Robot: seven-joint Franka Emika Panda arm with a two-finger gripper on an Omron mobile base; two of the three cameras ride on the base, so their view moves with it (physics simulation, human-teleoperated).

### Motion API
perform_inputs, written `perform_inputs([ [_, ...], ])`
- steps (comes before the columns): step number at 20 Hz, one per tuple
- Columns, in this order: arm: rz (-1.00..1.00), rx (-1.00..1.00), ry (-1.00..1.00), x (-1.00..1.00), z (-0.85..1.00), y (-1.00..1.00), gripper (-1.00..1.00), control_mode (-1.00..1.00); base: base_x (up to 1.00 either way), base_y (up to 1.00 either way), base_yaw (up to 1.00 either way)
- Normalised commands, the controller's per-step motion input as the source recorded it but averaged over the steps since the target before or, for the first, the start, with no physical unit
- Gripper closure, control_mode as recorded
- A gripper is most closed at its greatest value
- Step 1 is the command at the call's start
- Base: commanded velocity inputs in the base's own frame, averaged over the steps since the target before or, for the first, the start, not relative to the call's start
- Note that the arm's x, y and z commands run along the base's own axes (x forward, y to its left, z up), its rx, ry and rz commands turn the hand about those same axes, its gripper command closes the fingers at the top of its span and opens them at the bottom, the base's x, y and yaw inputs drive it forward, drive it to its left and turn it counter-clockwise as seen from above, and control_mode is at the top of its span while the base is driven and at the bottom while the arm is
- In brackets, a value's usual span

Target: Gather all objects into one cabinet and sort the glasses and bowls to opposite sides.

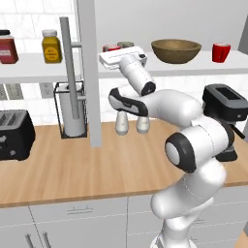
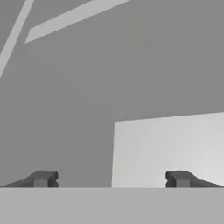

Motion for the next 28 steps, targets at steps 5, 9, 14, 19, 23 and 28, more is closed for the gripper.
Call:
perform_inputs([
  [5,-0.01,0.0,-0.05,-0.54,0.0,-0.38,-1.0,-1.0,0.0,0.0,0.0],
  [9,-0.02,0.04,0.1,-0.81,0.0,-0.55,-1.0,-1.0,0.0,0.0,0.0],
  [14,-0.05,0.11,0.37,-0.93,0.16,-0.52,-1.0,-1.0,0.0,0.0,0.0],
  [19,-0.07,0.12,0.53,-0.73,0.14,-0.32,-1.0,-1.0,0.0,0.0,0.0],
  [23,-0.12,0.03,0.46,-0.78,0.0,-0.24,-1.0,-1.0,0.0,0.0,0.0],
  [28,-0.19,0.0,0.32,-0.7,-0.04,-0.15,-1.0,-1.0,0.0,0.0,0.0],
])
